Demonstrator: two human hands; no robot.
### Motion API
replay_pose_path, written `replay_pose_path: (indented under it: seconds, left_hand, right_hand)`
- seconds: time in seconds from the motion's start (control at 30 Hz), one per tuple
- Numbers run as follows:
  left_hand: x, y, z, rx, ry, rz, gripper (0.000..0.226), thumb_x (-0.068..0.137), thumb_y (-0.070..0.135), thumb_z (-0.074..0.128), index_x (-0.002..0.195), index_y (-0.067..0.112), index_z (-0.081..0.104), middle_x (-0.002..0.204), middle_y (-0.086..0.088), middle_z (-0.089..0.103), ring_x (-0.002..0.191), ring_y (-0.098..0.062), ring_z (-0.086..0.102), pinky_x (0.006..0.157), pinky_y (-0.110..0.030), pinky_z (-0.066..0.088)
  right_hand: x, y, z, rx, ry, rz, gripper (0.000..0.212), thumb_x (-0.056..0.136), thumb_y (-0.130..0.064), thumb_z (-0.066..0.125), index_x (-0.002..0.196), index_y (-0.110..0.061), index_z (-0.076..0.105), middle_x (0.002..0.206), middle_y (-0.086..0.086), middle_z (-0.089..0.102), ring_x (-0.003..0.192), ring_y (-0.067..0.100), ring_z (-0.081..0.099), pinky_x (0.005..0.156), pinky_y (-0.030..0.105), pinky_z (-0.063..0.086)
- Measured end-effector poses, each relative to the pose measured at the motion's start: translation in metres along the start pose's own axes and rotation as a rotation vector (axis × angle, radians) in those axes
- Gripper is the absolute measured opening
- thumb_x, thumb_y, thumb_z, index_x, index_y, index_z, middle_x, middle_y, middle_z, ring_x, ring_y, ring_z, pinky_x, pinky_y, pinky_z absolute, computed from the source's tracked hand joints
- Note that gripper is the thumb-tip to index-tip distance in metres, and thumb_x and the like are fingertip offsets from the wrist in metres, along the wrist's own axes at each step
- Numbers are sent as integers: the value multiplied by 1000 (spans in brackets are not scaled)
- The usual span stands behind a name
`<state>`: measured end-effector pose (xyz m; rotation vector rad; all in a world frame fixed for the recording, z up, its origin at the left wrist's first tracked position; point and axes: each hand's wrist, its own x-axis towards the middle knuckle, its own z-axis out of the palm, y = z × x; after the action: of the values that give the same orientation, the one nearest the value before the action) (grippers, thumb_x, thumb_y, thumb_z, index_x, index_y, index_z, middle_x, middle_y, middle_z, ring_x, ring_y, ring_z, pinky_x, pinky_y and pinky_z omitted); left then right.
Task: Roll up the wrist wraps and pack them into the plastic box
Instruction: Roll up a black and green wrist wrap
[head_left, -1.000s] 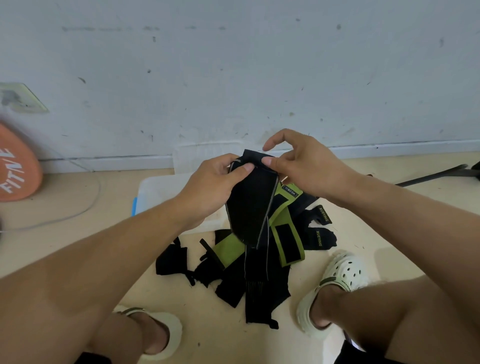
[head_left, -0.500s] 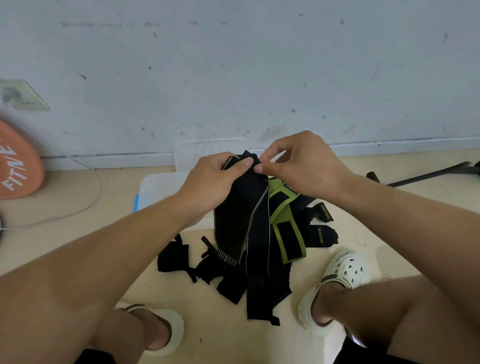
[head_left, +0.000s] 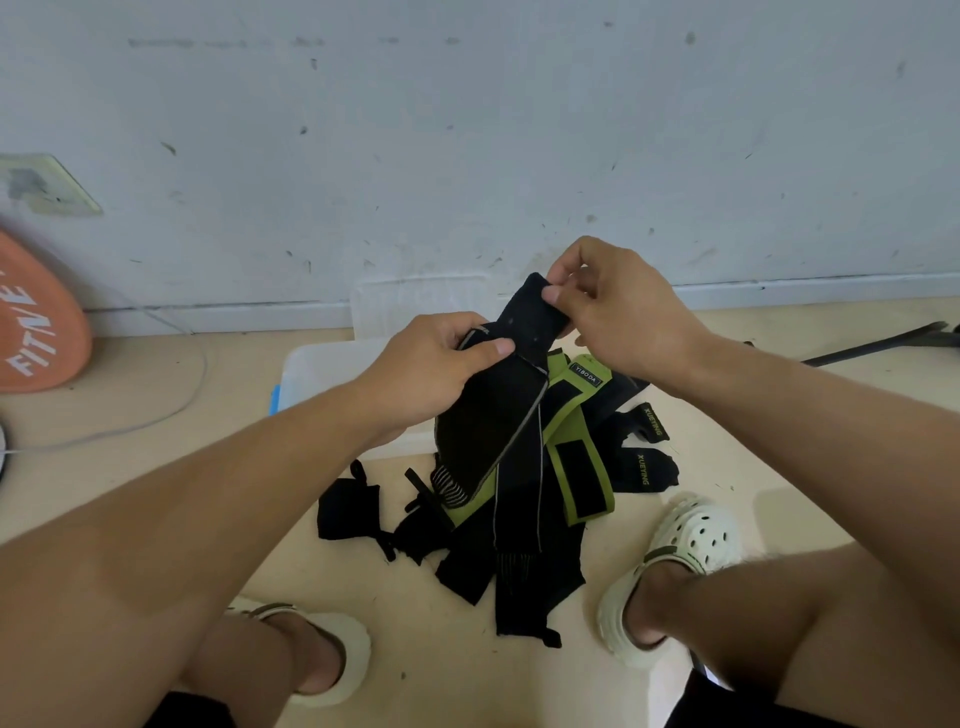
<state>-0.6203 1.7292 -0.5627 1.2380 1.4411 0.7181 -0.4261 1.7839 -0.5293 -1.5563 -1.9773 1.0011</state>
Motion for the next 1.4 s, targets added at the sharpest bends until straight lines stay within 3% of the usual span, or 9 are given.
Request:
replay_pose_path:
  seconds: [0.17,0.33,0.5,0.77,0.87,1.03,1.1,1.17,1.4]
  left_hand:
    - [-5,3,3,12,-19,-72,27,98,43,66,82,22,71,70,12,70,64,-2,65,66,-18,48]
    - [-4,4,5,49,54,-95,22,101,39,62,103,22,76,93,4,80,77,-4,72,68,-15,49]
    - [1,7,6,57,149,-145,22,102,29,58,101,17,76,100,-6,78,96,-25,74,89,-39,57]
    - [8,9,5,-142,160,-211,11,99,7,54,101,5,65,95,-2,81,97,-25,77,91,-41,62]
    - [10,12,7,-358,81,-268,13,98,1,52,99,7,63,97,-7,81,97,-26,77,78,-33,63]
    - [18,2,13,69,75,-215,29,95,24,70,70,16,58,69,5,55,67,-6,55,66,-14,45]
    - [19,-1,15,314,59,-112,44,97,33,69,64,15,45,64,4,44,52,-4,41,50,-7,34]
    - [21,-3,17,493,50,-16,52,97,38,69,61,16,38,67,-1,44,53,-8,38,53,-5,35]
    - [27,-15,12,485,-31,-59,32,84,53,78,79,23,66,68,14,57,54,8,52,54,-8,38]
  right_hand:
    - [0,1,1,28,-103,-102,8,98,-23,70,91,-28,68,83,-7,71,79,20,69,80,34,59]
    - [6,3,10,21,-164,-114,7,97,-33,70,95,-27,74,87,-10,73,74,5,68,61,9,45]
    - [32,30,27,-53,-123,13,19,99,-37,65,113,-25,68,105,-6,70,91,12,70,66,21,44]
    - [59,111,77,-230,-260,334,21,99,-28,67,116,-17,68,120,3,66,105,21,62,91,32,51]
    - [51,145,114,-174,-243,434,18,100,-24,65,114,-15,68,115,5,70,106,24,66,92,35,55]
    - [4,211,190,-59,-320,747,35,98,-27,67,129,-12,65,119,12,68,97,26,66,85,37,59]
    - [-13,229,211,4,-294,837,53,96,-29,71,143,-12,54,131,15,65,110,30,65,90,37,56]
    - [-23,238,225,59,-269,898,60,95,-28,72,148,-10,49,136,16,63,122,34,62,96,36,53]
    - [-13,262,252,305,-143,1057,81,90,-28,79,158,-14,36,146,16,55,129,36,57,102,47,55]
